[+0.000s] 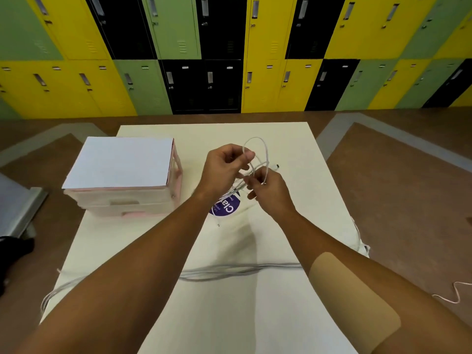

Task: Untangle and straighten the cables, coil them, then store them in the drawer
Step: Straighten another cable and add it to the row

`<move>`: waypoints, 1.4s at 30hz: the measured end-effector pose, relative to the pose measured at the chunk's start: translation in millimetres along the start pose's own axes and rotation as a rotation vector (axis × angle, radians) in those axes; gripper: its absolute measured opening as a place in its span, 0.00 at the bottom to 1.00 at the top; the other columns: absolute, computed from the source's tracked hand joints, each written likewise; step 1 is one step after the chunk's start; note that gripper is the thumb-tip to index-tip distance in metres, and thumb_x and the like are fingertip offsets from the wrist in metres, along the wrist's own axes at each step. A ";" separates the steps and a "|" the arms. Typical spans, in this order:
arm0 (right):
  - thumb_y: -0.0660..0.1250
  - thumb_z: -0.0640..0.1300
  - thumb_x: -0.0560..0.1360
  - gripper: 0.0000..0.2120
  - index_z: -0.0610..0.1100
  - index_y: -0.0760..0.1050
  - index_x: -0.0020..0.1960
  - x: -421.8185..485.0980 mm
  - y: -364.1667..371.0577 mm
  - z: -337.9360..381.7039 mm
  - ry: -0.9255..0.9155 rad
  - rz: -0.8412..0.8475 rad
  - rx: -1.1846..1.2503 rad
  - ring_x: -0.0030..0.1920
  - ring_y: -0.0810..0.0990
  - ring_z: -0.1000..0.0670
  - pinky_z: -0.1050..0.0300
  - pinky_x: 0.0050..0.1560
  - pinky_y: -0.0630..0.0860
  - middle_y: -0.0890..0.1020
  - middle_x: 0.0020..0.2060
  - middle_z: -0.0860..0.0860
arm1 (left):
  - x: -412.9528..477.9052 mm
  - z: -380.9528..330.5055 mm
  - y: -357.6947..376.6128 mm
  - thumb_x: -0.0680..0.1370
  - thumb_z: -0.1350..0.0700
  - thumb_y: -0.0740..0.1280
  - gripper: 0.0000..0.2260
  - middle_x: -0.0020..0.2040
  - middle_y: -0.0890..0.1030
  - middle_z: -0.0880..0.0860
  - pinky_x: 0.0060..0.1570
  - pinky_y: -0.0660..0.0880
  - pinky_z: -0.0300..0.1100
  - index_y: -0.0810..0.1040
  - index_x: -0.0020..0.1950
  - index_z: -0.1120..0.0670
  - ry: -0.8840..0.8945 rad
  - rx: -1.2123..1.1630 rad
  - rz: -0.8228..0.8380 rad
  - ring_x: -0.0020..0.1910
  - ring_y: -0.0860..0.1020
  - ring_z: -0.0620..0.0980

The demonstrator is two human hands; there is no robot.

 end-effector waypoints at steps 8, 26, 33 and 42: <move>0.61 0.47 0.83 0.14 0.43 0.67 0.40 12.5 -30.3 41.2 -0.061 -0.155 0.334 0.27 0.79 0.46 0.53 0.31 0.76 0.80 0.31 0.44 | -24.0 75.8 2.7 0.80 0.66 0.61 0.15 0.61 0.79 0.51 0.55 0.70 0.31 0.79 0.62 0.54 -0.162 0.549 0.230 0.60 0.78 0.50; 0.59 0.48 0.83 0.15 0.43 0.67 0.40 12.3 -66.0 52.0 -0.071 -0.299 0.457 0.24 0.65 0.50 0.59 0.26 0.64 0.68 0.24 0.51 | -2.7 63.1 11.4 0.78 0.56 0.69 0.03 0.40 0.83 0.50 0.47 0.79 0.50 0.83 0.46 0.51 -0.062 0.386 -0.070 0.42 0.81 0.53; 0.64 0.51 0.81 0.17 0.35 0.73 0.51 11.4 -80.9 6.6 0.012 -0.317 0.216 0.29 0.76 0.50 0.55 0.32 0.72 0.77 0.30 0.47 | 6.4 13.7 13.4 0.79 0.60 0.69 0.06 0.36 0.79 0.57 0.39 0.81 0.48 0.82 0.48 0.63 -0.060 -0.093 -0.177 0.33 0.79 0.53; 0.57 0.62 0.81 0.22 0.46 0.70 0.64 2.8 -62.3 -29.2 0.284 -0.192 0.223 0.38 0.81 0.45 0.50 0.37 0.81 0.81 0.48 0.44 | -4.6 14.4 37.5 0.82 0.56 0.64 0.09 0.35 0.73 0.55 0.28 0.78 0.47 0.78 0.48 0.60 -0.175 0.014 0.055 0.28 0.74 0.52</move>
Point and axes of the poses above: each hand's wrist, its own x-axis towards the middle knuckle, its own y-axis out of the palm, z = x × y, the point moved 6 cm from there along x, towards the middle knuckle
